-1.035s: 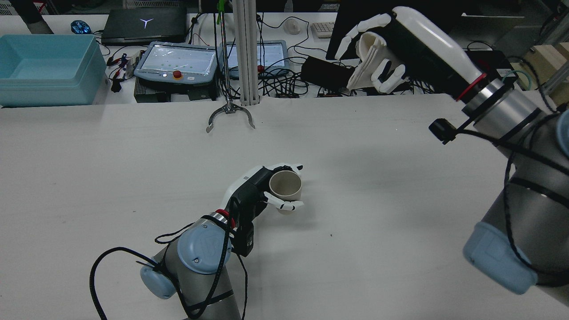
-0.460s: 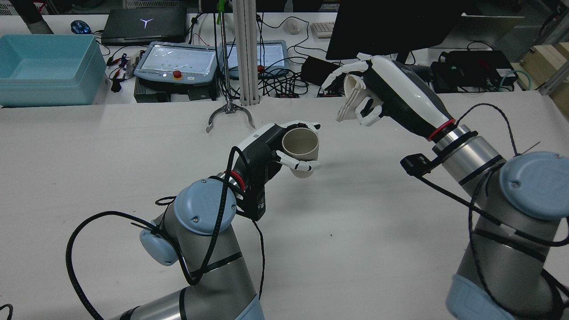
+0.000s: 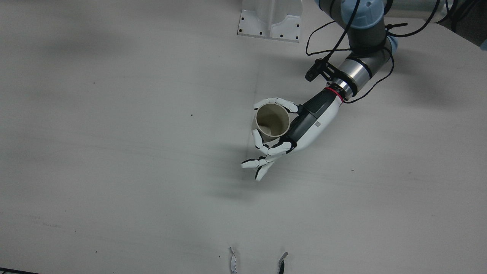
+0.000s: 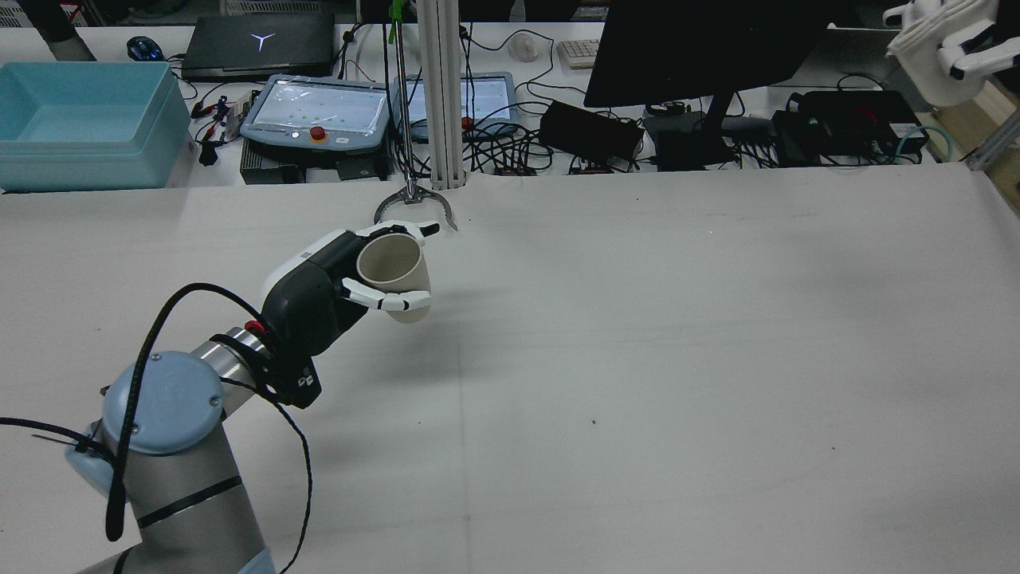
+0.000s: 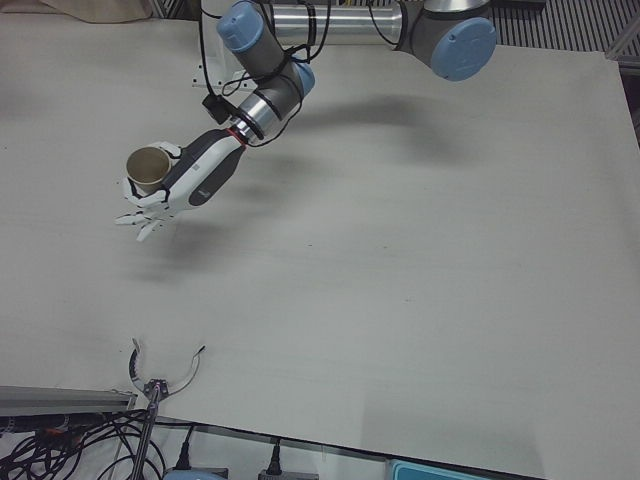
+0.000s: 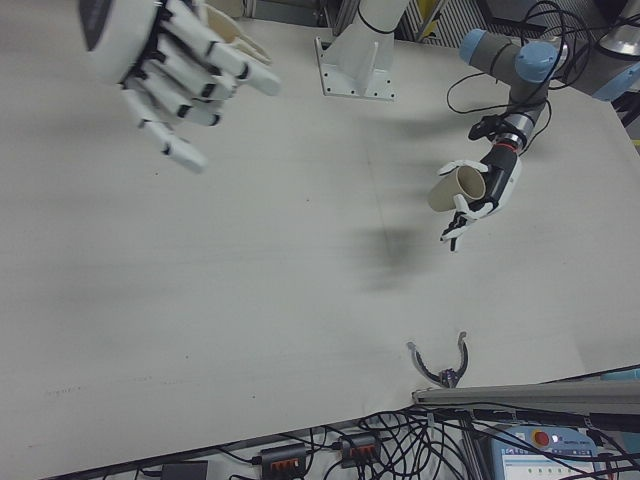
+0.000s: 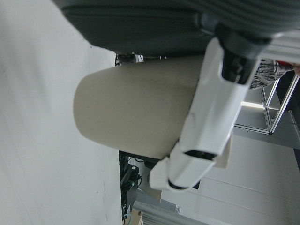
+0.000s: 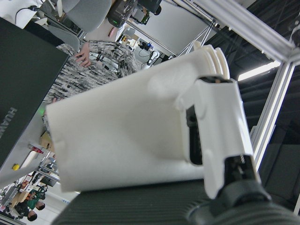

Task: Pour water

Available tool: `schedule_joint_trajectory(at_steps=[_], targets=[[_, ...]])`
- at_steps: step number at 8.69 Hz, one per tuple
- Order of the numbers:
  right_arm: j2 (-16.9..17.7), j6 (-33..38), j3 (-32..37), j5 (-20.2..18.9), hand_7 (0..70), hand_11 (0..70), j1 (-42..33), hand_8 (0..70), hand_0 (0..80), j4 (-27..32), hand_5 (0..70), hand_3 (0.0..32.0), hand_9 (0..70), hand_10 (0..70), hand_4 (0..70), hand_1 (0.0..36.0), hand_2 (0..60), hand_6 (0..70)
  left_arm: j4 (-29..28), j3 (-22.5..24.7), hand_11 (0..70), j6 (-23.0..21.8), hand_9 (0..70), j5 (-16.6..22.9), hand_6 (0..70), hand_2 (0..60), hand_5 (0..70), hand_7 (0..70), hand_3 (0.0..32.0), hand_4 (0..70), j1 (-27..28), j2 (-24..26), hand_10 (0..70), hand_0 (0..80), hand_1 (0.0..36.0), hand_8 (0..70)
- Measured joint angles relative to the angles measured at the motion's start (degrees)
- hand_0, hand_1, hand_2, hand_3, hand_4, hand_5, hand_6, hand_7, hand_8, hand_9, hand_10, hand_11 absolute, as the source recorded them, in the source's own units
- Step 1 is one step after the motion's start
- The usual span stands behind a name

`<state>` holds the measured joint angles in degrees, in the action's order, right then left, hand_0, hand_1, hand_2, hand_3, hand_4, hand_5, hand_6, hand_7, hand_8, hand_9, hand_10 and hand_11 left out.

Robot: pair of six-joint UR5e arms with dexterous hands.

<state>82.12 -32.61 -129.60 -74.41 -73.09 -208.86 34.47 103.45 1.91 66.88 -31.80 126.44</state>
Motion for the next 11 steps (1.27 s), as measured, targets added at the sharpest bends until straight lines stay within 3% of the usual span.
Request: schedule_joint_trajectory(at_steps=[1,2,3,4,5,6,7,8,10,11], targets=[[4.1,4.8,6.9,-7.0,60.3,37.4,-6.8,49.9,78.8,8.8,25.6,0.0,65.2,22.8,7.5,36.0,60.0,56.0,-2.5,2.9,10.6,-0.9,1.7,0.0,15.6,60.0,70.0,15.6,0.0,35.9,-1.2,-6.6,4.4,80.0,36.0,3.9],[8.5,8.0,16.5,-11.0,64.8,33.6,-10.3,51.1,78.8,20.8,25.0,0.0,67.0,20.4,13.7,36.0,60.0,58.8,-4.8,5.3,10.9,-1.5,1.8,0.4,15.7,60.0,70.0,16.0,0.0,36.2,-2.3,-12.3,4.6,80.0,36.0,4.2],[11.1,10.3,29.6,-13.1,65.7,30.3,-11.9,49.7,80.0,34.0,24.8,0.0,65.2,18.1,14.3,36.0,60.0,58.6,-6.7,7.3,10.8,-1.8,1.7,0.8,15.3,60.0,70.0,15.7,0.0,36.1,-3.1,-16.4,4.5,80.0,36.0,4.1],[11.0,11.8,44.7,-14.2,63.3,29.7,-12.7,48.0,80.0,45.9,24.9,0.0,62.8,17.6,11.6,36.0,60.0,57.0,-8.0,8.5,10.7,-1.9,1.7,1.0,15.0,60.0,70.0,15.5,0.0,35.8,-3.7,-19.0,4.4,80.0,36.0,4.0],[9.3,12.6,57.1,-14.6,20.0,0.7,-13.3,12.6,77.7,53.4,14.5,0.0,14.8,0.1,3.7,35.6,32.3,26.9,-8.9,9.1,10.7,-1.9,1.5,1.1,14.8,60.0,70.0,14.8,0.0,35.3,-3.9,-20.6,4.4,80.0,36.0,4.0],[7.3,13.0,64.4,-14.7,0.0,0.0,-13.5,0.1,59.0,57.0,6.7,0.2,0.0,0.0,0.0,24.4,0.0,5.1,-9.9,9.2,11.0,-1.9,1.5,1.1,14.9,60.0,70.0,14.9,0.0,35.1,-4.0,-22.0,4.6,80.0,36.0,4.0],[5.2,13.0,68.1,-14.8,0.0,0.0,-13.5,0.0,53.1,58.5,4.5,16.4,0.0,0.0,0.0,18.2,0.0,0.2,-11.8,8.9,11.2,-1.8,1.6,1.1,15.0,60.0,70.0,15.1,0.0,35.5,-4.1,-23.8,4.8,80.0,36.0,4.3],[3.0,12.9,69.8,-14.8,0.0,0.0,-13.4,0.0,47.7,59.1,1.8,32.0,0.0,0.0,0.0,10.1,0.0,0.0,-15.0,8.1,11.3,-1.6,1.7,1.1,15.4,60.0,70.0,15.8,0.0,37.2,-4.2,-26.3,4.8,80.0,36.0,4.6],[0.2,13.1,70.8,-14.9,0.0,0.0,-12.2,0.0,42.7,59.1,0.6,32.0,0.0,0.0,0.0,5.3,0.0,0.0,-23.1,4.5,11.5,-1.3,1.9,1.1,16.3,60.0,70.0,16.6,0.0,37.9,-6.1,-32.0,5.0,80.0,36.0,4.7],[-0.2,13.5,70.8,-14.8,0.0,0.0,-11.8,0.0,42.4,59.0,0.8,32.0,0.0,0.0,0.0,5.5,0.0,0.0,-27.5,1.6,11.9,-1.2,2.0,1.1,16.8,60.0,70.0,17.0,0.0,38.6,-7.0,-34.6,5.3,80.0,36.0,5.0]])
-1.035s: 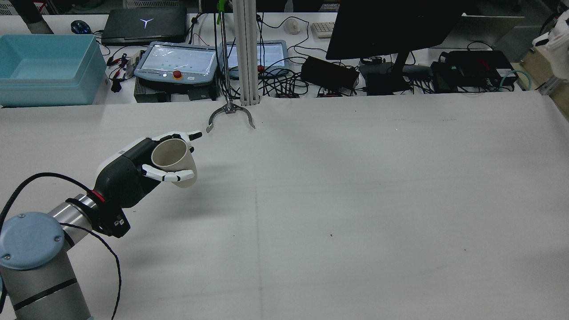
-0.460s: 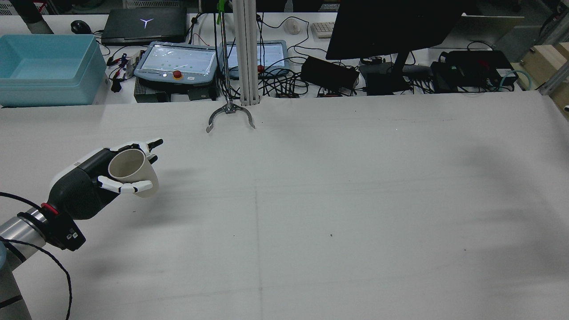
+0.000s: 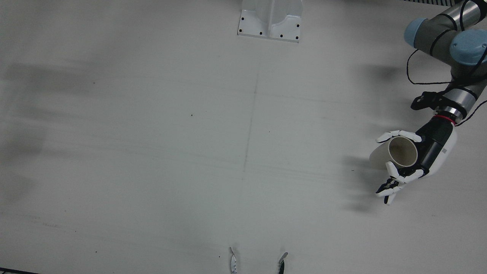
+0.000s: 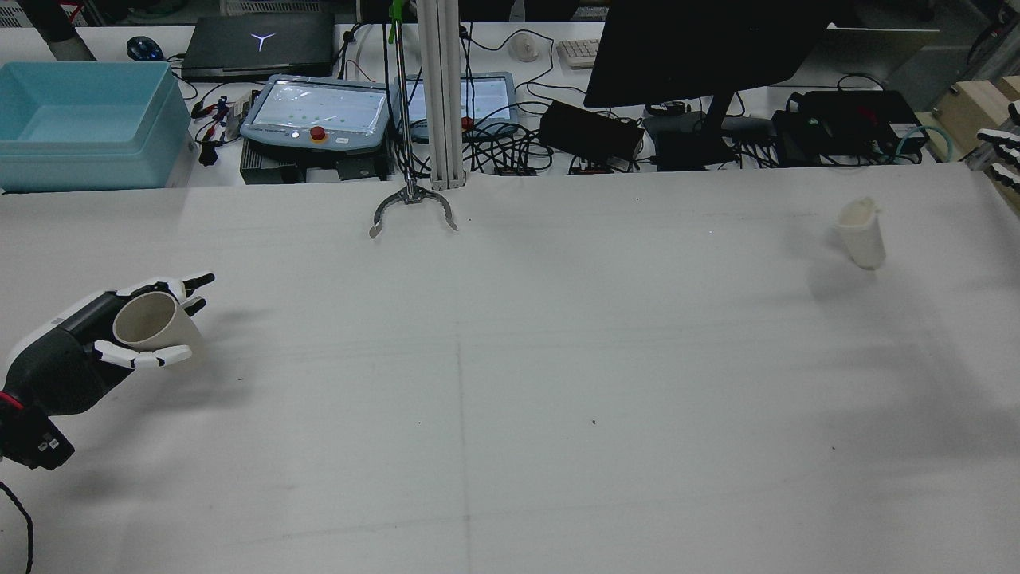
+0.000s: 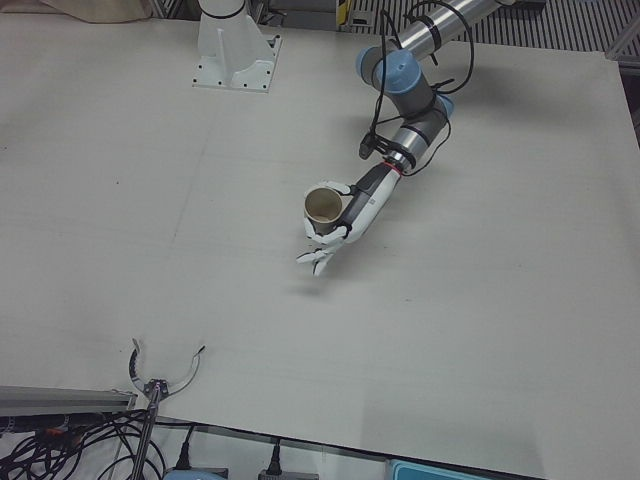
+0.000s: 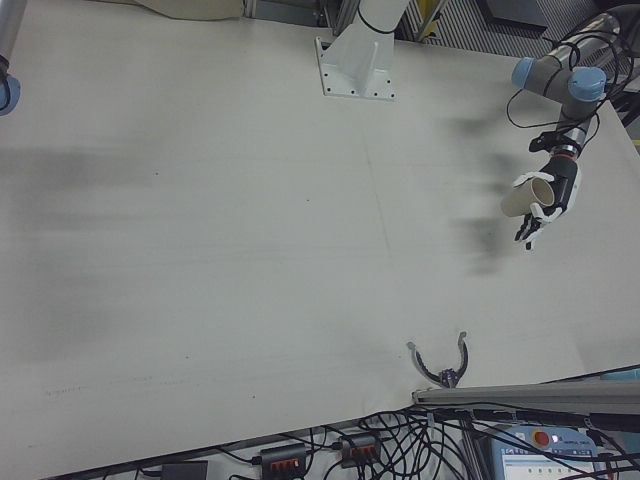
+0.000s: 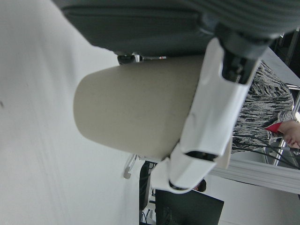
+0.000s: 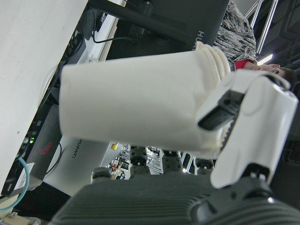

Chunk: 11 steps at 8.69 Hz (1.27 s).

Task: Pour water

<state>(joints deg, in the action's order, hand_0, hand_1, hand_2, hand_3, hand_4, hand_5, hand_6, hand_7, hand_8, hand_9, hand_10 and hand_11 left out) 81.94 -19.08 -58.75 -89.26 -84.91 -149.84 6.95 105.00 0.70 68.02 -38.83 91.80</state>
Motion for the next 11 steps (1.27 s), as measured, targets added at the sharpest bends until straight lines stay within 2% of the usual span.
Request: schedule_joint_trajectory(at_steps=[2,4,6,7,8,9,10,11], targets=[[0.0,0.9,-0.3,-0.2,0.0,0.0,0.5,0.0,46.1,-0.1,1.7,32.0,0.0,0.0,0.0,10.2,0.0,0.0,-9.0,-6.9,12.1,0.9,2.0,0.0,17.1,60.0,70.0,17.3,0.0,39.5,-0.7,-4.2,5.4,80.0,36.0,5.2],[1.0,1.6,-1.8,-0.5,0.0,0.0,0.4,0.0,46.6,-0.1,2.0,32.0,0.0,0.0,0.0,11.7,0.0,0.0,-15.9,-13.0,12.0,2.1,2.0,0.0,16.9,60.0,70.0,17.3,0.0,39.1,-0.9,-6.6,5.3,80.0,36.0,5.4],[3.4,1.7,-4.0,-0.5,0.0,0.0,0.4,0.0,46.7,-0.1,2.3,32.0,0.0,0.0,0.0,12.5,0.0,0.0,-19.2,-15.7,11.6,2.9,2.3,0.3,18.2,60.0,70.0,18.6,0.0,39.8,-2.5,-8.1,5.1,80.0,36.0,5.8],[4.2,1.8,-4.6,-0.6,0.0,0.0,0.4,0.0,46.8,-0.1,2.3,32.0,0.0,0.0,0.0,12.8,0.0,0.0,-19.8,-16.1,8.3,3.6,1.9,0.7,16.5,21.7,70.0,16.5,0.0,27.8,-3.6,-8.4,3.1,80.0,36.0,4.8],[5.1,1.8,-5.4,-0.5,0.0,0.0,0.4,0.0,46.8,-0.1,2.4,32.0,0.0,0.0,0.0,13.1,0.0,0.0,-20.0,-16.2,3.5,4.2,0.7,1.0,12.3,3.5,45.9,10.7,0.0,23.2,-4.5,-8.6,0.1,80.0,35.9,2.2],[5.8,1.8,-6.2,-0.5,0.0,0.0,0.4,0.0,46.9,-0.2,2.4,32.0,0.0,0.0,0.0,13.4,0.0,0.0,-20.1,-16.3,1.6,4.7,0.0,1.1,9.2,0.0,0.0,5.5,0.0,22.4,-5.1,-8.7,0.0,80.0,34.4,0.8],[6.2,1.8,-6.8,-0.5,0.0,0.0,0.4,0.0,47.0,-0.2,2.5,32.0,0.0,0.0,0.0,13.7,0.0,0.0,-20.1,-16.3,0.2,4.9,0.0,1.2,8.0,0.0,0.0,3.1,0.0,15.8,-5.5,-8.8,0.0,80.0,32.0,0.6],[6.4,1.8,-7.1,-0.5,0.0,0.0,0.5,0.0,47.1,-0.2,2.5,32.0,0.0,0.0,0.0,14.0,0.0,0.0,-20.1,-16.3,0.0,4.9,0.0,1.3,6.9,0.0,0.0,1.5,0.0,11.1,-5.7,-9.0,0.0,75.7,28.3,0.3]])
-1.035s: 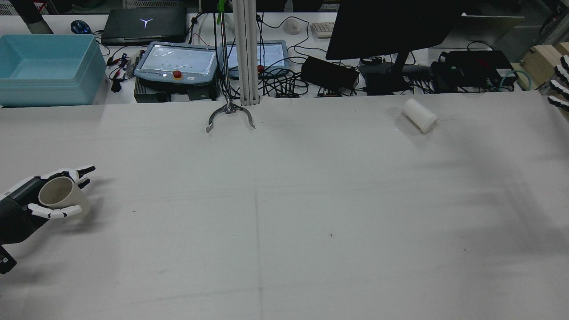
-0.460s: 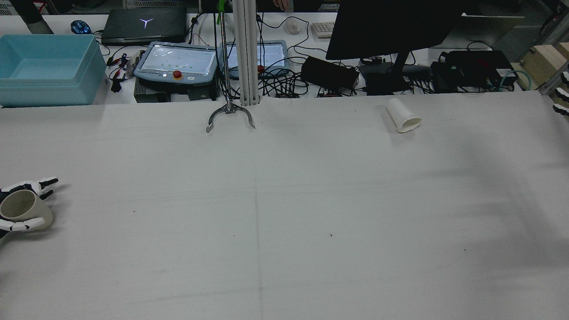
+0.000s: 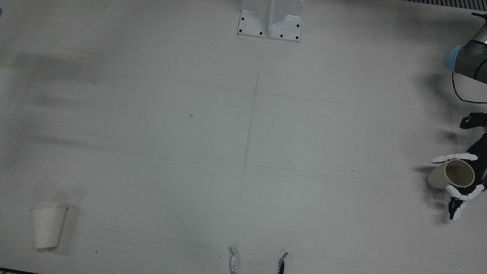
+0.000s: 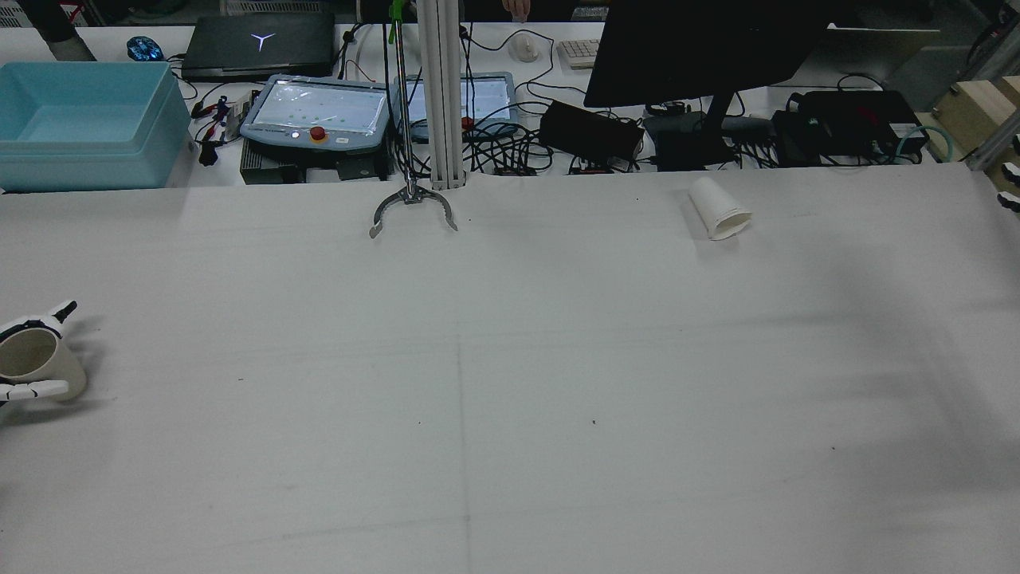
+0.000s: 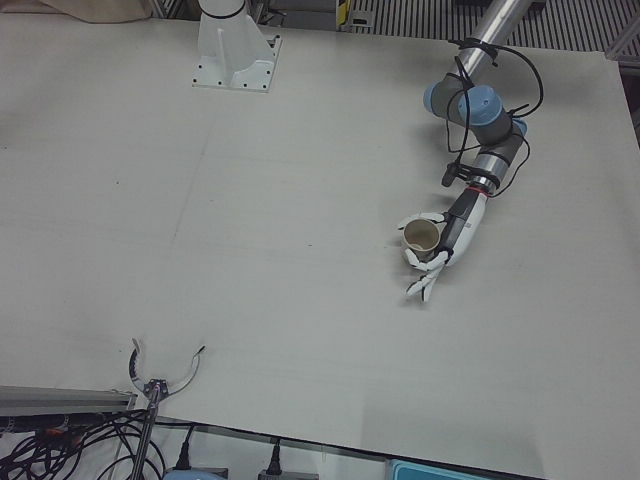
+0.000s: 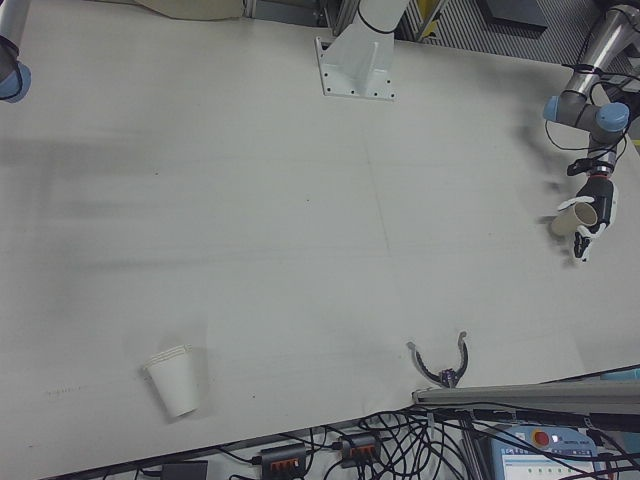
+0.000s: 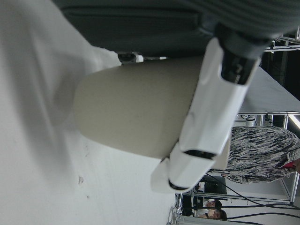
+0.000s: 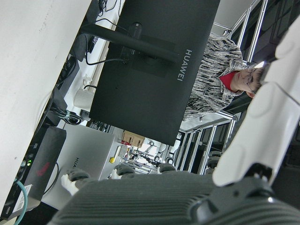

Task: Pour water
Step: 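Lower the beige cup back toward the table with the left hand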

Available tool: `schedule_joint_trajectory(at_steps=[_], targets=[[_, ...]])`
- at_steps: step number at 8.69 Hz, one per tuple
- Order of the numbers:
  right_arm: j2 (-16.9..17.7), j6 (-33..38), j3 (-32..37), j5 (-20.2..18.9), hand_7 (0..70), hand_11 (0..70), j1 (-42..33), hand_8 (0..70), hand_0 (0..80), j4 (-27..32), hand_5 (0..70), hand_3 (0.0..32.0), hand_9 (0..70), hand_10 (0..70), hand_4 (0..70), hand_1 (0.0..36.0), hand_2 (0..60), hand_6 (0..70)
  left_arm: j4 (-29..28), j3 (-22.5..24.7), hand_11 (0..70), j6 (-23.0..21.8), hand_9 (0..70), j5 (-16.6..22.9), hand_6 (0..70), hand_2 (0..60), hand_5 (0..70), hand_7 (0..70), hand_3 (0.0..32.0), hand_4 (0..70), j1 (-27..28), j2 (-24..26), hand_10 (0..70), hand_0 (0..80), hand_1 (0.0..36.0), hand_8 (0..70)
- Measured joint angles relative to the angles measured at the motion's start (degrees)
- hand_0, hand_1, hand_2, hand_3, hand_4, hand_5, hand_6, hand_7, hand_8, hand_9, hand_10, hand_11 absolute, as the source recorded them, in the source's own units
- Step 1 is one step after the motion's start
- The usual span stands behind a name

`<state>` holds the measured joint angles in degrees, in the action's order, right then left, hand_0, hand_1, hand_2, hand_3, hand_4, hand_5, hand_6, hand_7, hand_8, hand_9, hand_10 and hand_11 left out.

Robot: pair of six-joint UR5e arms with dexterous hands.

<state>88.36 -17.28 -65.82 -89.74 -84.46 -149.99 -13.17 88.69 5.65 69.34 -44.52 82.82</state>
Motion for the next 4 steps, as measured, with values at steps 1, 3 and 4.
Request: schedule_joint_trajectory(at_steps=[1,3,4], targets=[[0.1,0.0,-0.5,0.0,0.0,0.0,0.0,0.0,47.3,0.0,2.5,32.0,0.0,0.0,0.0,14.0,0.0,0.0,0.0,0.0,0.0,0.0,0.0,0.0,5.8,0.0,0.0,0.3,0.0,8.4,-0.1,-0.2,0.0,62.7,24.2,0.1],[0.3,0.0,-1.5,-0.2,0.0,0.0,-0.1,0.0,47.2,-0.2,2.6,32.0,0.0,0.0,0.0,14.3,0.0,0.0,0.0,0.0,0.0,0.1,0.0,0.1,4.7,0.0,0.0,0.0,0.0,4.5,-0.2,-0.4,0.0,57.8,20.6,0.0],[0.5,0.0,-2.0,-0.2,0.0,0.0,-0.1,0.0,47.3,-0.3,2.6,32.0,0.0,0.0,0.0,14.5,0.6,0.0,-0.3,0.0,0.0,0.1,0.0,0.1,4.1,0.0,0.0,0.0,0.0,3.5,-0.9,-0.8,0.0,53.3,17.2,0.0]])
